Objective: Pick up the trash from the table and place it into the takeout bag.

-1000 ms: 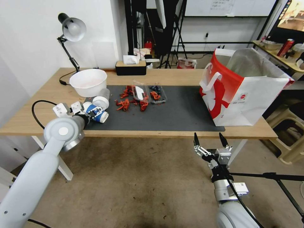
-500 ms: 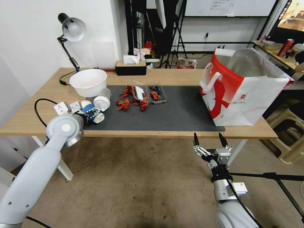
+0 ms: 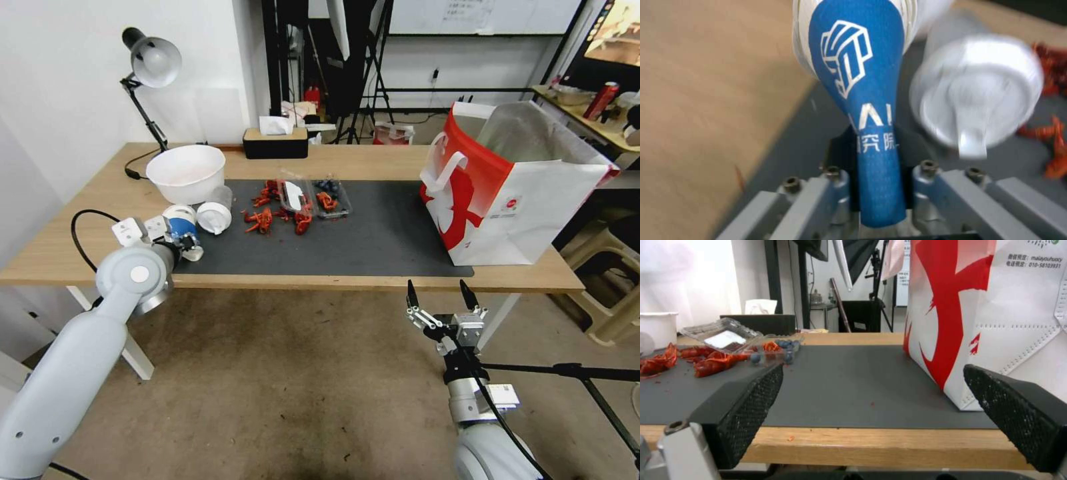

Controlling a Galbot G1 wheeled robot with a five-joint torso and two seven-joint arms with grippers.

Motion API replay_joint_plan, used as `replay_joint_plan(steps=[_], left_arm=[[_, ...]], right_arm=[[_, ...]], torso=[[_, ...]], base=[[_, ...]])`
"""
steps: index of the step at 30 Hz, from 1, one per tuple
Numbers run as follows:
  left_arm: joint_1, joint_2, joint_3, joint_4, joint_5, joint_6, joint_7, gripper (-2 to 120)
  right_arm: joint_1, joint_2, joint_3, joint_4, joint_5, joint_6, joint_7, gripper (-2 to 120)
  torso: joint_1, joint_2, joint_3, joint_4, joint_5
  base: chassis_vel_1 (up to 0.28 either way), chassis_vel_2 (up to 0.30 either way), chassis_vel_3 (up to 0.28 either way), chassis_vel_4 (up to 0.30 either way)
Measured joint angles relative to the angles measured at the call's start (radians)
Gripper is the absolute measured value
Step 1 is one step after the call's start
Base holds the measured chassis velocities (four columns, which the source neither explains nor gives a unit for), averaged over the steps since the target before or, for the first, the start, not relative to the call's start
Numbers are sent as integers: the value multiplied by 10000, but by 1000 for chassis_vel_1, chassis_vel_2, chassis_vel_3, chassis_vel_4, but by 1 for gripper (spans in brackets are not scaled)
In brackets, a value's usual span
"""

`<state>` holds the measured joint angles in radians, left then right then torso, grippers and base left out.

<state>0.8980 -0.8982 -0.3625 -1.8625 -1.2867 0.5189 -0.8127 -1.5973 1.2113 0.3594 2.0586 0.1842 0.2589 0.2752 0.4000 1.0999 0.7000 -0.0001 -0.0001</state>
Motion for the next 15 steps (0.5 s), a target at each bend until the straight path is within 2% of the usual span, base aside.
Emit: replay_joint_plan(steps=[1,3,5,6,7,8,9,10,12,13,15], left_arm=[[0,0,0,0,0,0,0,13],[215,100,-77,-122,916,-278,576,7],[602,256,-273,-328,2634,-822,1739,0],[602,256,-273,-328,2634,-822,1739,0],[706,285,-318,-356,3025,-961,2031,0],[966,351,-417,-412,3949,-1450,2790,0],[1171,390,-508,-460,4439,-1868,3390,0],[1171,390,-508,-460,4439,-1868,3390,0],[1417,435,-607,-493,4835,-2726,4375,0],[1417,435,-607,-493,4835,-2726,4375,0],[1512,456,-641,-387,5030,-3899,5749,0]], right_arm=[[0,0,0,0,0,0,0,100],[-1,2,-10,0,-11,4,0,100],[-1,6,-21,-20,-31,28,-1,100],[-1,6,-21,-20,-31,28,-1,100],[-1,8,-24,-28,-36,33,-1,100],[-1,19,-34,-45,-48,49,-3,100],[0,29,-43,-55,-55,71,-4,100],[0,29,-43,-55,-55,71,-4,100],[0,33,-45,-73,-65,100,-7,100],[0,33,-45,-73,-65,100,-7,100],[-2,30,-44,-84,-69,122,-9,100]], torso=[[0,0,0,0,0],[0,0,0,1,0],[0,1,0,1,2],[0,1,0,1,2],[0,1,0,1,2],[0,0,0,2,0],[0,0,0,2,1],[0,0,0,2,1],[-1,0,0,2,1],[-1,0,0,2,1],[-1,0,0,1,3]], base=[[0,0,0,0],[0,0,0,0],[0,0,0,0],[0,0,0,0],[0,0,0,0],[0,0,0,0],[0,0,0,0],[0,0,0,0],[0,0,0,0],[0,0,0,0],[0,0,0,0]])
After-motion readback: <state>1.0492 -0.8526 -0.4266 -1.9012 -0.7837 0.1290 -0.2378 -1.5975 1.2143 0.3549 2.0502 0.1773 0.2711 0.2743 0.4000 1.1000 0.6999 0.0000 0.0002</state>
